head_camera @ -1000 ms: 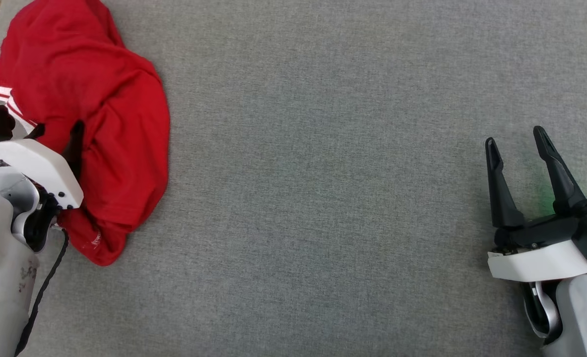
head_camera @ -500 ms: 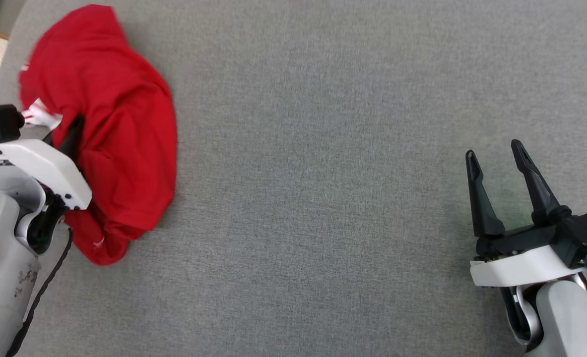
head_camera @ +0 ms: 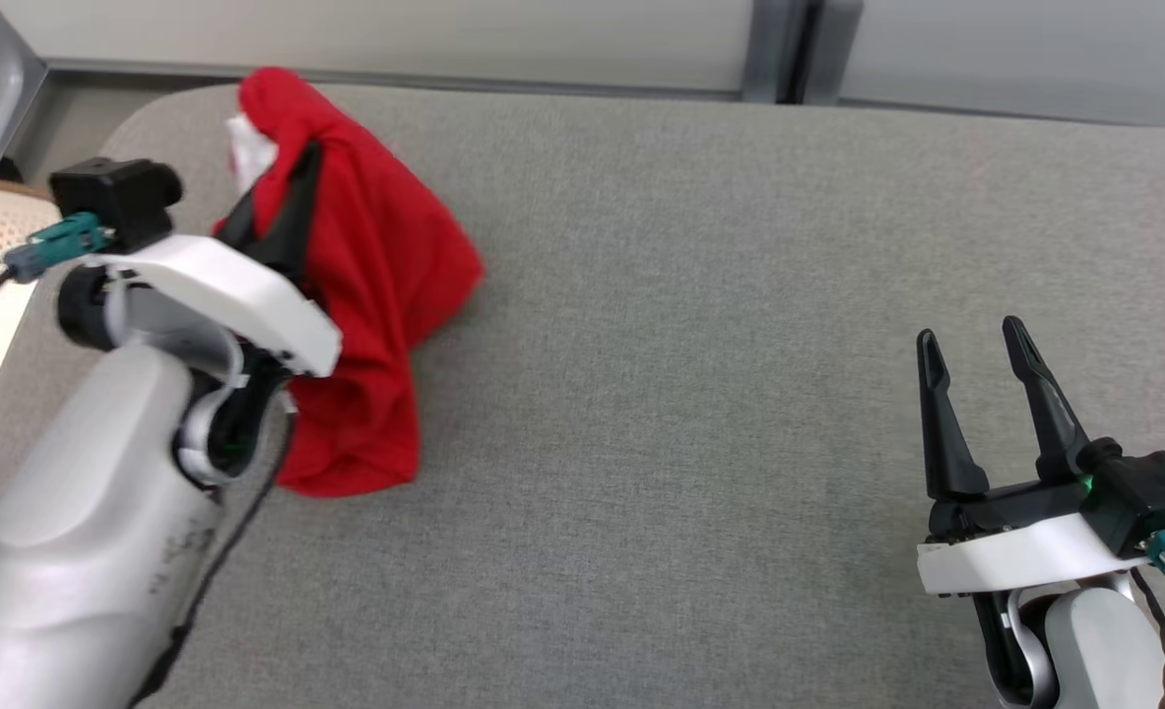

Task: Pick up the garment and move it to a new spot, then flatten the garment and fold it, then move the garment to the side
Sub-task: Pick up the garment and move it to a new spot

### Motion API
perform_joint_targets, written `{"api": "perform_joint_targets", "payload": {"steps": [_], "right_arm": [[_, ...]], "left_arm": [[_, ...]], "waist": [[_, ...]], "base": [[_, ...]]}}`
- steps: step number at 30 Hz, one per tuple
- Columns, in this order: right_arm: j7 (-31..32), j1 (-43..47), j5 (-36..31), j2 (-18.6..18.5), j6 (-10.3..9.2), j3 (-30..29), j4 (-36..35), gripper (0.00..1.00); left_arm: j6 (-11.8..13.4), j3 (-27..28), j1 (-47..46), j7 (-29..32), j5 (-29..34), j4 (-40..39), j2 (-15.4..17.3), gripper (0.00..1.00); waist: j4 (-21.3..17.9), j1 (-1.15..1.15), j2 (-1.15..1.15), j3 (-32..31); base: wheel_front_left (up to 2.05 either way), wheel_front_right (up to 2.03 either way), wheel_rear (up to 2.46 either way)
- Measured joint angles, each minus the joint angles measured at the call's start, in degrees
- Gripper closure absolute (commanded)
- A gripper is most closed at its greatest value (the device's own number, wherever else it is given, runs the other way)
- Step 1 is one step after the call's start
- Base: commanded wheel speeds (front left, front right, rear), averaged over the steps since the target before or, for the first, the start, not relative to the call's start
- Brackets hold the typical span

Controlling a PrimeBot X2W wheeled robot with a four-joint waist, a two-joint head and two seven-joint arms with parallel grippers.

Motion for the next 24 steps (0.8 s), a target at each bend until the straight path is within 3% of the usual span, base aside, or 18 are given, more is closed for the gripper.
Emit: {"api": "perform_joint_targets", "payload": {"steps": [7, 15, 16, 17, 18, 24], "right_arm": [[0.00, 0.15, 0.40, 0.89, 0.00, -1.63, -0.57, 0.00], [0.00, -0.65, 0.52, 1.57, 0.00, -1.91, -1.19, 0.00], [0.00, -0.94, 0.55, 1.66, 0.00, -1.88, -1.21, 0.00], [0.00, -1.25, 0.56, 1.75, 0.00, -2.03, -1.20, 0.00], [0.00, -1.50, 0.57, 1.83, 0.00, -2.15, -1.20, 0.00], [0.00, -2.19, 1.04, 2.44, 0.00, -2.00, -1.14, 0.00]], "left_arm": [[8.15, -3.28, 0.07, 1.68, 1.22, -9.55, -8.16, 1.00], [14.57, -9.17, -2.15, 1.13, 5.28, -6.94, -16.71, 1.00], [14.81, -10.23, -2.59, 0.98, 5.65, -5.86, -17.24, 0.74], [14.86, -11.40, -2.86, 0.86, 5.82, -4.65, -17.63, 0.09], [15.03, -12.63, -3.09, 0.35, 5.84, -3.50, -18.07, 0.00], [13.16, -19.52, -4.97, -2.97, 1.42, -5.01, -18.52, 0.00]], "waist": [[-3.18, 0.00, 0.00, -2.12], [-8.21, 0.00, 0.00, -1.53], [-9.00, 0.00, 0.00, -1.26], [-9.78, 0.00, 0.00, -0.98], [-10.56, 0.00, 0.00, -0.67], [-14.30, 0.00, 0.00, 1.04]], "base": [[0.00, 0.00, 0.00], [0.00, 0.00, 0.00], [0.00, 0.00, 0.00], [0.00, 0.00, 0.00], [0.00, 0.00, 0.00], [0.00, 0.00, 0.00]]}}
